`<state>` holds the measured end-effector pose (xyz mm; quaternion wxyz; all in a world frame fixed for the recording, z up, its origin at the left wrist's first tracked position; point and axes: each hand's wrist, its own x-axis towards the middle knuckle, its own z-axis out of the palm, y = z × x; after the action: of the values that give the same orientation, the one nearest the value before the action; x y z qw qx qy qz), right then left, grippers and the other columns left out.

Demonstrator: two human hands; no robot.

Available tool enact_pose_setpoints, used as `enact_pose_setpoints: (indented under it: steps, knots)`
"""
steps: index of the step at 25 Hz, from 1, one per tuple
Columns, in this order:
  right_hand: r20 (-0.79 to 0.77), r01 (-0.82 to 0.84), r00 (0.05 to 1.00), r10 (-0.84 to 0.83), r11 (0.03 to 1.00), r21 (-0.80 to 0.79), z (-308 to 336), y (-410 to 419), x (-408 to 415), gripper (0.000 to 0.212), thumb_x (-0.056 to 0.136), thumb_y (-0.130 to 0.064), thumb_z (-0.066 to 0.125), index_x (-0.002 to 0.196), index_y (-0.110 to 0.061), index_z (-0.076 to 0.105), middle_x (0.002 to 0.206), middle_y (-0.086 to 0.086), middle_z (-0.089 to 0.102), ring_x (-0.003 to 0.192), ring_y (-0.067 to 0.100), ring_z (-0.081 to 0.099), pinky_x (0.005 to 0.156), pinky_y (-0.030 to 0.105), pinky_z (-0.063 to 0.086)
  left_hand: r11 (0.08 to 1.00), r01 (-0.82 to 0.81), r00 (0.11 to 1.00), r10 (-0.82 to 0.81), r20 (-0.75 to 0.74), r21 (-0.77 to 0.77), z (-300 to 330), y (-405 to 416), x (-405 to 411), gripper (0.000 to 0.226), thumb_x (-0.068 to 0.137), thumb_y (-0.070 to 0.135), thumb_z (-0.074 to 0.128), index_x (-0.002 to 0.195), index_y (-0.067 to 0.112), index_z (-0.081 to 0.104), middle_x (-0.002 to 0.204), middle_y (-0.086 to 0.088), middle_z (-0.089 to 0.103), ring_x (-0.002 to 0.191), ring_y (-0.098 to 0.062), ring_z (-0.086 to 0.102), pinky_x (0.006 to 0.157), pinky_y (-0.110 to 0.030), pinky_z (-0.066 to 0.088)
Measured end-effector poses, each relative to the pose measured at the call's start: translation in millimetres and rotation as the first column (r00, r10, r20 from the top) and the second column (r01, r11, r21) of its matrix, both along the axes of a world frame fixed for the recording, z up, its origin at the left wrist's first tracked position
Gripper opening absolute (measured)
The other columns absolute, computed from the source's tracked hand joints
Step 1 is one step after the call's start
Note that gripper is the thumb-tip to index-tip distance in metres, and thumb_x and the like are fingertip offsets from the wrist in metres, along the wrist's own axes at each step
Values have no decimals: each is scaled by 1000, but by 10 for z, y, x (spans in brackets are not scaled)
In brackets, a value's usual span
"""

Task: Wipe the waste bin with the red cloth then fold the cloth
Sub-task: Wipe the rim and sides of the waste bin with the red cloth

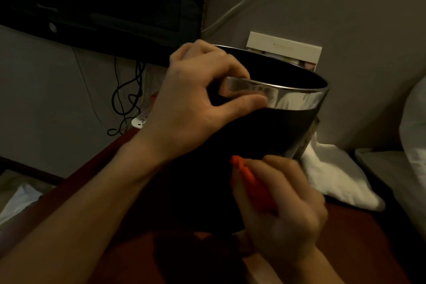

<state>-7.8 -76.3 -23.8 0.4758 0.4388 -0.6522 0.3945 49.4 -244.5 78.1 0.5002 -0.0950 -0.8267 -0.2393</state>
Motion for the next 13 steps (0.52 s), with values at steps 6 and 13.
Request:
enact_pose_setpoints:
  steps: [6,13]
  knots:
    - [58,46,997,-41,994,-96,131,65,-47,22,91,-23,73,91,-1,75,94,1,61,84,6,56,83,8,41,979,131,989,-139,42,153,4,-216,3,18,76,48,68,84,37,57,97,8,53,98,-18,55,86,-49,48]
    - [11,86,996,-85,996,-31,112,49,-11,19,91,-24,75,93,-5,78,92,7,67,83,8,56,83,10,40,977,145,988,-152,35,157,6,-226,5,18,76,50,67,85,38,56,94,10,53,97,-16,54,87,-49,47]
